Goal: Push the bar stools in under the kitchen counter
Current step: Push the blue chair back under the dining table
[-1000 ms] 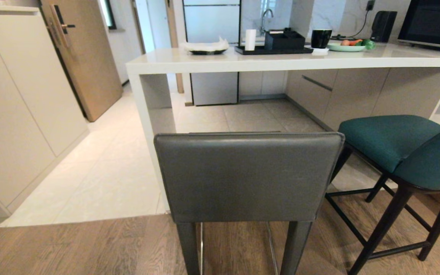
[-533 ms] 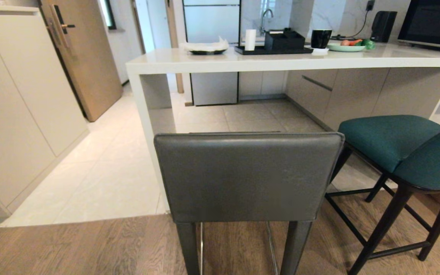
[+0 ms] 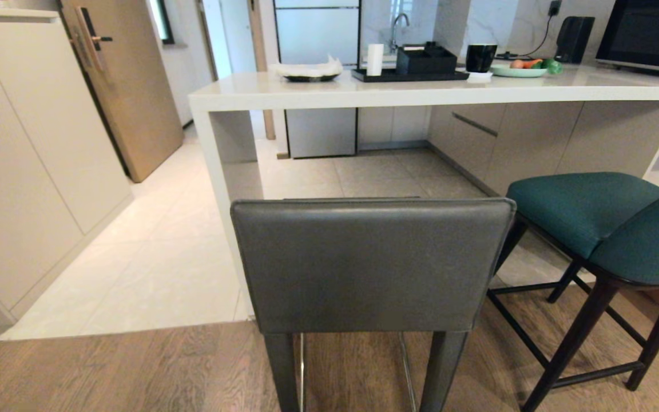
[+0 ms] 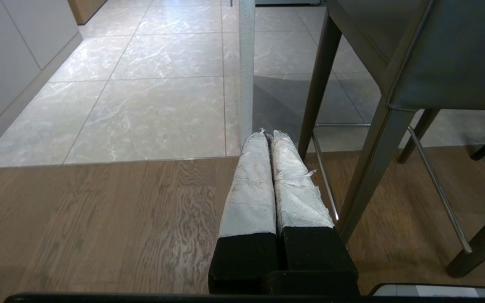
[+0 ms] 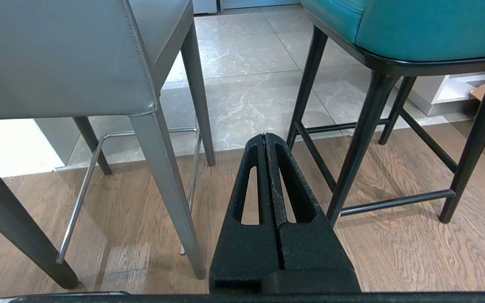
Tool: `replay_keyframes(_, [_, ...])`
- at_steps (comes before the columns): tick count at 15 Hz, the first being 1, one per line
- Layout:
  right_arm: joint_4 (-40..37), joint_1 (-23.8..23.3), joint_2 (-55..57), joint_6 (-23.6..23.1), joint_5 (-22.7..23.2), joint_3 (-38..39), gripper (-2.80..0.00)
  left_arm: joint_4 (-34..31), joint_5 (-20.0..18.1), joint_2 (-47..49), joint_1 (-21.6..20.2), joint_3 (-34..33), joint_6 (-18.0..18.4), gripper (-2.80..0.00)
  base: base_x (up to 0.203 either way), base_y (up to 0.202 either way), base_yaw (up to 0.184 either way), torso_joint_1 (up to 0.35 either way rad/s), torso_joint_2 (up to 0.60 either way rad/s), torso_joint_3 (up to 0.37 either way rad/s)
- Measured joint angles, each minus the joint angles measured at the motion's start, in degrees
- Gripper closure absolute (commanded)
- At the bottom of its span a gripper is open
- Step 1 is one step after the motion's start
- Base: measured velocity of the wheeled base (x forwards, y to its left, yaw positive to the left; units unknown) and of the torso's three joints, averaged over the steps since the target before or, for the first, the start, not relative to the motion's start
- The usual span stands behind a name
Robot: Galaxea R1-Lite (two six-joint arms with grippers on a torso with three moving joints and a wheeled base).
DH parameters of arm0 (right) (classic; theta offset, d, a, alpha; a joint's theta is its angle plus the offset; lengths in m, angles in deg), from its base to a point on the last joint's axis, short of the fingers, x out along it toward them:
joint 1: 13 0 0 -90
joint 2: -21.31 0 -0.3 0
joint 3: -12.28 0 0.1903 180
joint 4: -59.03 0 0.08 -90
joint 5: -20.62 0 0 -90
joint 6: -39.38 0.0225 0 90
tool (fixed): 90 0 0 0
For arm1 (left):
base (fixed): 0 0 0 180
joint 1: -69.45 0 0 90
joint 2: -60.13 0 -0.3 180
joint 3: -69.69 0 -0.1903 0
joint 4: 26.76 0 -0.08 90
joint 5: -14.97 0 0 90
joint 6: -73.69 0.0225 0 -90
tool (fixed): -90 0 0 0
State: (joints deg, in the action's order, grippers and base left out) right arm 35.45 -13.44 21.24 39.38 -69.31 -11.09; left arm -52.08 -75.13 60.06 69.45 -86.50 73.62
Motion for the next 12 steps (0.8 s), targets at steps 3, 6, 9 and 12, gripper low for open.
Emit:
replay_keyframes(3, [0.0,0.0,0.0,0.0,0.0,0.0,0.0,0.0,0.0,0.0,0.0,0.0,0.0,0.0,0.0,0.0,0.0,0.0,0.0,0.0])
replay_keyframes(6, [0.0,0.0,0.0,0.0,0.0,0.0,0.0,0.0,0.0,0.0,0.0,0.0,0.0,0.0,0.0,0.0,0.0,0.0,0.0,0.0])
replay_keyframes(9, [0.0,0.0,0.0,0.0,0.0,0.0,0.0,0.0,0.0,0.0,0.0,0.0,0.0,0.0,0.154,0.0,0.001,0.004,0.0,0.005])
replay_keyframes(12, [0.0,0.0,0.0,0.0,0.0,0.0,0.0,0.0,0.0,0.0,0.0,0.0,0.0,0.0,0.188,0.0,0.001,0.002,0.0,0.002])
